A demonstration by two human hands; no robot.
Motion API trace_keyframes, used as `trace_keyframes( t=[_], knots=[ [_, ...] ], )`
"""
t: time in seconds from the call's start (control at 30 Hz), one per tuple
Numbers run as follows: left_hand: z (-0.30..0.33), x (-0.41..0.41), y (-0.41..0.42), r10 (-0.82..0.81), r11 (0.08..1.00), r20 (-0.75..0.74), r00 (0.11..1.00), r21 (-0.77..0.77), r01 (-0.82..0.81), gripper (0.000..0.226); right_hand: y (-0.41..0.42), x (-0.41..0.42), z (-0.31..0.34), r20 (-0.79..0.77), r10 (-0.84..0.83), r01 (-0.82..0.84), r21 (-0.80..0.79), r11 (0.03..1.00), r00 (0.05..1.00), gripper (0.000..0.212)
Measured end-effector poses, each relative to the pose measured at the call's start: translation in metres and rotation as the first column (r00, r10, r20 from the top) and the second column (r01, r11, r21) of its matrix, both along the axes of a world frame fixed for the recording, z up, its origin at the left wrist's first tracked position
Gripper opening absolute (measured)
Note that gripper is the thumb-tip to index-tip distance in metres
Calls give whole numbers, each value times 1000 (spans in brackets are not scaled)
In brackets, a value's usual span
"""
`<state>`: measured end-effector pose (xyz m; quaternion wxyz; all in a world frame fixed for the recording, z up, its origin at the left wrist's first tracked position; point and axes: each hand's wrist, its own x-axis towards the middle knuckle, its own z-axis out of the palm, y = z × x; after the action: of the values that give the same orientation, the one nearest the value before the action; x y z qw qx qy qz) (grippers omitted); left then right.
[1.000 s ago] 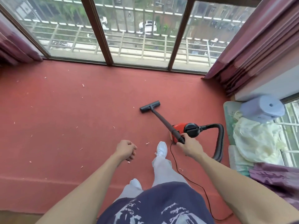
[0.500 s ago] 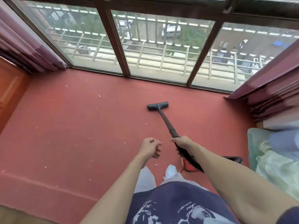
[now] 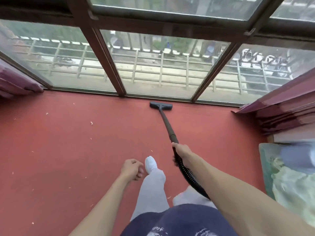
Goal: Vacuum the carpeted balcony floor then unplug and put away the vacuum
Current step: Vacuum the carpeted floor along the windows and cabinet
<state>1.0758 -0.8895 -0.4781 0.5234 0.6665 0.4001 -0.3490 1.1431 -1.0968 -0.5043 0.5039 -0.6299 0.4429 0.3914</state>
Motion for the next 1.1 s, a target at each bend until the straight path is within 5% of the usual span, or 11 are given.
trace_keyframes(
  t=[0.4, 1.1],
  knots=[
    [21, 148, 14, -176, 984, 151, 973, -4, 179, 13, 13, 89, 21, -87, 141, -136, 61, 989, 986, 27],
    [49, 75, -114, -450, 891, 178, 875, 16, 455, 16, -108, -85, 52, -134, 411, -431, -213, 877, 902, 24]
  ],
)
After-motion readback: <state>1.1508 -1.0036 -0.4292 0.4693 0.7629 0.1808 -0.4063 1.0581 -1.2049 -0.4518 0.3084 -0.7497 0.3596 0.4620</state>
